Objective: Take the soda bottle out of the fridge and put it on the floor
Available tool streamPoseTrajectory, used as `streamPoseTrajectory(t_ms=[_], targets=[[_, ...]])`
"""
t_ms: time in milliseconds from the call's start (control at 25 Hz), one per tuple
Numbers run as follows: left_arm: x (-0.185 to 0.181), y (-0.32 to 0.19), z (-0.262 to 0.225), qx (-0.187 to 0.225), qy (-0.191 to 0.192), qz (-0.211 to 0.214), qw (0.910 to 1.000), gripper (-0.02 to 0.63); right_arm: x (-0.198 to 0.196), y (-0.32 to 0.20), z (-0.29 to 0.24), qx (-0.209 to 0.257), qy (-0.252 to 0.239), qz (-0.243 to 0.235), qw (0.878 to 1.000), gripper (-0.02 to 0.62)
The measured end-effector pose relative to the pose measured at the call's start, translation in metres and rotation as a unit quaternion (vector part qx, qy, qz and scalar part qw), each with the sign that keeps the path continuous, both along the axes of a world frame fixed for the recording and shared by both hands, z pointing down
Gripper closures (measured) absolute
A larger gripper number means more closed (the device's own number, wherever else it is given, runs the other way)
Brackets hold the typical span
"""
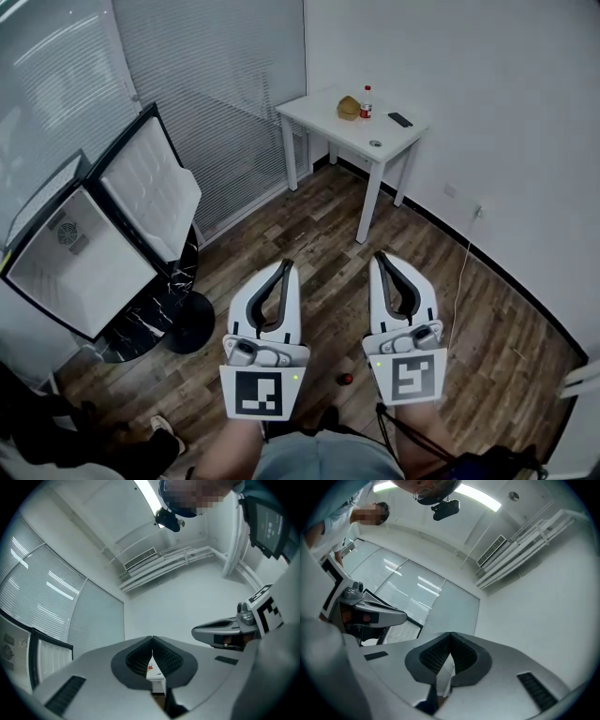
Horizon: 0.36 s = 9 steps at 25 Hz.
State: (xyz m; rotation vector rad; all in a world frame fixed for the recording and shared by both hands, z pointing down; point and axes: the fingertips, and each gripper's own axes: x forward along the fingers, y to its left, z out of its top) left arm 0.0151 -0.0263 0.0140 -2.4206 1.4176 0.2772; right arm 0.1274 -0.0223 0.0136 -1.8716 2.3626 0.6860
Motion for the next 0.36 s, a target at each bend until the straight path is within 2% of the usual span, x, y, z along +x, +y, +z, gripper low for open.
streamPoseTrajectory(t_ms=[360], targets=[[-0.0056,0.0009,-0.0023,-0.005,-0.002,-0.004,1.0000,0.589,-0.0067,0.0002,-0.0018,0.000,0.003,-0.002,1.000,0.584]])
